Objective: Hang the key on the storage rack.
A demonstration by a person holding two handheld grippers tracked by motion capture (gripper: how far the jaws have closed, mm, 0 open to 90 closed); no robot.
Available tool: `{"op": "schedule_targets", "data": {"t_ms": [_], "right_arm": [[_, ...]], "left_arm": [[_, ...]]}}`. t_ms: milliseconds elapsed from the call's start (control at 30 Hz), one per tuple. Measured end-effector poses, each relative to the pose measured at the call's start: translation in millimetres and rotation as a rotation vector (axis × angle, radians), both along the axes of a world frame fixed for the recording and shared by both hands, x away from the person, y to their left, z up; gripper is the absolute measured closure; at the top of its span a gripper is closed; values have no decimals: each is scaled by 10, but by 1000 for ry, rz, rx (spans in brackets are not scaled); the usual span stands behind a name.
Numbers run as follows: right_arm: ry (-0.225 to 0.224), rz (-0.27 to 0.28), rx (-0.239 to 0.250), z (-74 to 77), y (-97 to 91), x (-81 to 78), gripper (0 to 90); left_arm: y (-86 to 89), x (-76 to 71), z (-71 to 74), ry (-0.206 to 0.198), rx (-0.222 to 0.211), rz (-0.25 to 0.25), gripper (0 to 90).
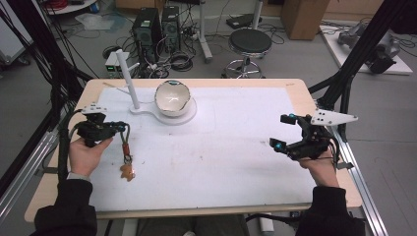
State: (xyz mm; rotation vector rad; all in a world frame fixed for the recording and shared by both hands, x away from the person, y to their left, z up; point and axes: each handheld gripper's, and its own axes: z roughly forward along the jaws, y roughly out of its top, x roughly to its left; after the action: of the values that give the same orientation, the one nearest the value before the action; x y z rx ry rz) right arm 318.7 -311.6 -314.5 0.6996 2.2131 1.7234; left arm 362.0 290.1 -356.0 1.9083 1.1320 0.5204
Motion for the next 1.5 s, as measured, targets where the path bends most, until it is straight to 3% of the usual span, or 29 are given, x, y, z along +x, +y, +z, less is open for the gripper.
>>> {"op": "schedule_targets", "data": {"t_ms": [33, 67, 100, 167, 200, 333, 600, 800, 1133, 1233, 1433, 1500], "right_arm": [[-2, -2, 0, -1, 6, 3, 8], [4, -1, -1, -2, 16, 9, 8], [7, -4, -1, -3, 24, 10, 8], [4, 8, -6, -4, 47, 8, 8], [2, 14, -12, -3, 56, 3, 8], [-4, 19, -11, 10, 69, 1, 8], [-1, 13, -2, 12, 66, 21, 8], [-7, 24, -6, 17, 83, 9, 8], [-5, 20, 0, 18, 55, 22, 8], [3, 16, -1, 16, 51, 24, 8], [-9, 12, -15, 17, 43, 7, 8], [-4, 8, -16, 20, 36, -6, 8]], "left_arm": [[12, -33, 68, -21, -6, -1, 839], [25, -97, 200, -66, -11, 3, 839], [25, -97, 200, -66, -11, 3, 839], [49, -153, 360, -106, -5, 1, 840], [49, -153, 360, -106, -5, 1, 840], [89, -224, 604, -156, -26, 14, 840], [115, -251, 839, -189, -20, 20, 840], [52, -130, 901, -191, -27, 24, 840], [116, 248, 802, -169, -59, 69, 840], [118, 368, 821, -163, -55, 78, 840], [-1, 676, 817, -135, -5, 75, 840], [-19, 705, 803, -138, -8, 78, 840]]}}
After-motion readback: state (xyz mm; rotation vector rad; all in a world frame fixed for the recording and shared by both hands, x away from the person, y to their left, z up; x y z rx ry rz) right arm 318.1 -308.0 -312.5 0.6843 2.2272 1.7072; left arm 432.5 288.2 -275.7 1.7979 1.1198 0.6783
